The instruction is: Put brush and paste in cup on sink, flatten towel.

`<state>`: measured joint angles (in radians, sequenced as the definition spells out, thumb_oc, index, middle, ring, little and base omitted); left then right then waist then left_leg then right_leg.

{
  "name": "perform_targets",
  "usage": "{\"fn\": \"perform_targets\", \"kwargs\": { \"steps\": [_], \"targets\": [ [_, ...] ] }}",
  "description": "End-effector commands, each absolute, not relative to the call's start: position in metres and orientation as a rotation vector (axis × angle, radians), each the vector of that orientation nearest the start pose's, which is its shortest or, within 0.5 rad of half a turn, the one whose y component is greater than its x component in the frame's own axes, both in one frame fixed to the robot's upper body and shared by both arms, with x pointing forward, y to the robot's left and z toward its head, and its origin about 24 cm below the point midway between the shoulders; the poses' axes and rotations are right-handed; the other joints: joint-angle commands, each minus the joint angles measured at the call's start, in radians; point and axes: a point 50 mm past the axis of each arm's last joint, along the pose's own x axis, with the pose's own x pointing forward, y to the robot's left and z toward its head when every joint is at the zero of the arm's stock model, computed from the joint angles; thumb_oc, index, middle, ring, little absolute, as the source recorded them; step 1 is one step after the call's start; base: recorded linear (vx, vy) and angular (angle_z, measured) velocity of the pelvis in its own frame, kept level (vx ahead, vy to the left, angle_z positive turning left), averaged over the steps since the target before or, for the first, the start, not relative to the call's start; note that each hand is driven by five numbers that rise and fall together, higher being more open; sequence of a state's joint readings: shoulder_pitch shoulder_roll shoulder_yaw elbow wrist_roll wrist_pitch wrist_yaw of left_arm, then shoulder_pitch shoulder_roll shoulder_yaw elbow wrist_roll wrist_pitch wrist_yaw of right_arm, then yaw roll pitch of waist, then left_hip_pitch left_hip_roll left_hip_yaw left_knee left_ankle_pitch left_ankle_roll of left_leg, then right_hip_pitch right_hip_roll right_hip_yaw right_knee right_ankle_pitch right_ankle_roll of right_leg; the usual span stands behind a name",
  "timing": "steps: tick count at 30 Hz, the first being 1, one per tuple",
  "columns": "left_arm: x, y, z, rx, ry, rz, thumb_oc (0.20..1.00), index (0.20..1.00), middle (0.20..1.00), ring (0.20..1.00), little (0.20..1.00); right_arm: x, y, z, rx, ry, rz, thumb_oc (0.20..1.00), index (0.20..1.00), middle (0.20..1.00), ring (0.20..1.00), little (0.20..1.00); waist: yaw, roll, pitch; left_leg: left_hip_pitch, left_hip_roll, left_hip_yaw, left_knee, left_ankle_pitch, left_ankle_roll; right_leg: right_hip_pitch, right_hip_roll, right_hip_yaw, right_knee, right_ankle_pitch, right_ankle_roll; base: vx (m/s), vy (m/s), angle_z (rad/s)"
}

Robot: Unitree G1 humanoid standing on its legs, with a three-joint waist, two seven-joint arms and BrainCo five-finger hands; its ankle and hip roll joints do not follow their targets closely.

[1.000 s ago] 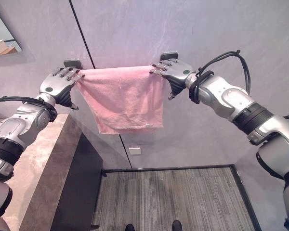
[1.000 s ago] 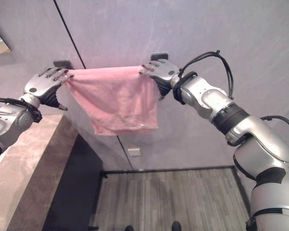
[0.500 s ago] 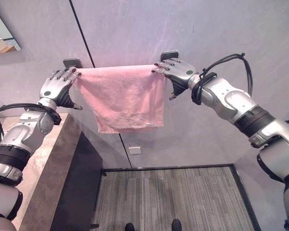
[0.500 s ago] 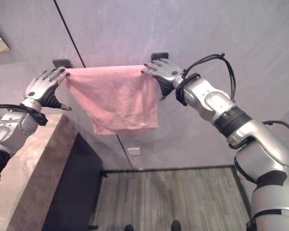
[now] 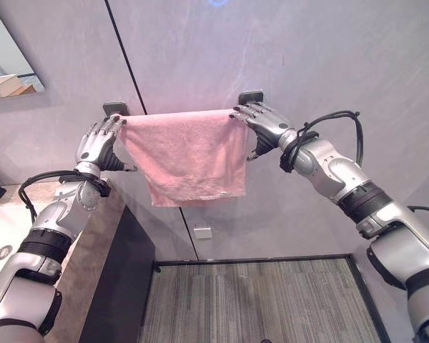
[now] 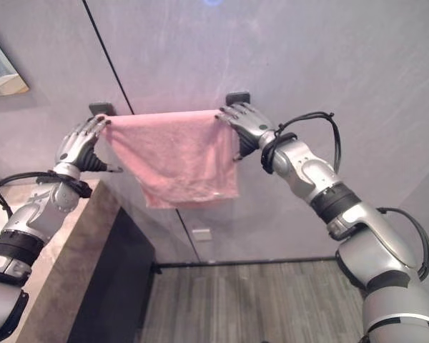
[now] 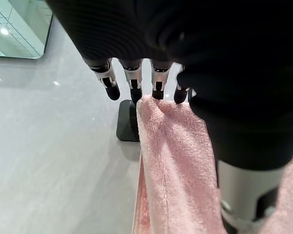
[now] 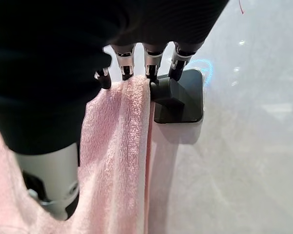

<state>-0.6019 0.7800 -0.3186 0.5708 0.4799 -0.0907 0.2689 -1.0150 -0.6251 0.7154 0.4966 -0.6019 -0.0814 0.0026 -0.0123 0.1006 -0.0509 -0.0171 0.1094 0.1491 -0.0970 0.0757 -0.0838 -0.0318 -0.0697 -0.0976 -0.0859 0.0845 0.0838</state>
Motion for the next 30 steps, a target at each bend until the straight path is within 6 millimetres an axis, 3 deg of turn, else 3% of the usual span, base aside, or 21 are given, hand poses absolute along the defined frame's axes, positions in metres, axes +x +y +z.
{"fn": "perform_targets", "kwargs": {
  "steps": [1,4,9,21,26,29,30],
  "targets": [
    [0.305,0.328,0.060,1.392,0.267,0.140,1.000,1.000,1.000,1.000,1.000,0.380,-0.170,0.139,-1.606,-0.168,0.351,1.000,1.000,1.000,1.000,1.000,0.022,-0.069,0.087,0.096,-0.044,0.015,0.010,-0.087,0.016,-0.008,-0.069,0.031,0.019,0.023,0.062,0.00,0.000,0.00],
    [0.301,0.319,0.058,1.366,0.191,0.164,1.000,1.000,1.000,1.000,1.000,0.373,-0.155,0.144,-1.526,-0.301,0.327,1.000,1.000,1.000,1.000,1.000,0.025,-0.074,0.079,0.104,-0.043,0.017,0.010,-0.092,0.016,0.003,-0.066,0.032,0.019,0.018,0.063,0.00,0.000,0.00],
    [0.292,0.314,0.059,1.339,0.103,0.225,1.000,1.000,1.000,1.000,1.000,0.363,-0.150,0.151,-1.449,-0.427,0.250,1.000,1.000,1.000,1.000,1.000,0.029,-0.081,0.057,0.119,-0.042,0.015,0.010,-0.098,0.018,0.019,-0.065,0.027,0.021,0.014,0.064,0.01,-0.009,-0.04],
    [0.293,0.292,0.091,1.132,-0.170,0.396,1.000,1.000,1.000,1.000,1.000,0.348,-0.165,0.170,-1.187,-0.580,-0.029,1.000,1.000,1.000,1.000,1.000,0.031,-0.109,0.006,0.119,-0.047,-0.010,0.010,-0.086,0.025,0.021,-0.071,0.023,0.037,0.028,0.067,-0.06,0.008,0.02],
    [0.283,0.276,0.071,0.950,-0.131,0.373,1.000,1.000,1.000,1.000,1.000,0.334,-0.180,0.135,-1.089,-0.449,-0.047,1.000,1.000,1.000,1.000,1.000,0.021,-0.113,0.004,0.122,-0.052,-0.010,0.010,-0.080,0.031,0.021,-0.078,0.026,0.040,0.037,0.067,-0.04,0.014,0.01],
    [0.263,0.263,0.023,0.723,0.044,0.329,1.000,1.000,1.000,1.000,1.000,0.313,-0.198,0.079,-0.959,-0.227,-0.034,1.000,1.000,1.000,1.000,1.000,0.007,-0.111,0.003,0.133,-0.056,-0.005,0.010,-0.091,0.035,0.028,-0.081,0.034,0.031,0.034,0.071,-0.01,0.022,0.01],
    [0.258,0.262,0.010,0.699,0.094,0.319,1.000,1.000,1.000,1.000,1.000,0.310,-0.199,0.071,-0.964,-0.201,-0.020,1.000,1.000,1.000,1.000,1.000,0.006,-0.110,0.002,0.136,-0.056,-0.002,0.010,-0.092,0.035,0.029,-0.081,0.036,0.028,0.035,0.072,0.00,0.000,0.00]
  ]
}}
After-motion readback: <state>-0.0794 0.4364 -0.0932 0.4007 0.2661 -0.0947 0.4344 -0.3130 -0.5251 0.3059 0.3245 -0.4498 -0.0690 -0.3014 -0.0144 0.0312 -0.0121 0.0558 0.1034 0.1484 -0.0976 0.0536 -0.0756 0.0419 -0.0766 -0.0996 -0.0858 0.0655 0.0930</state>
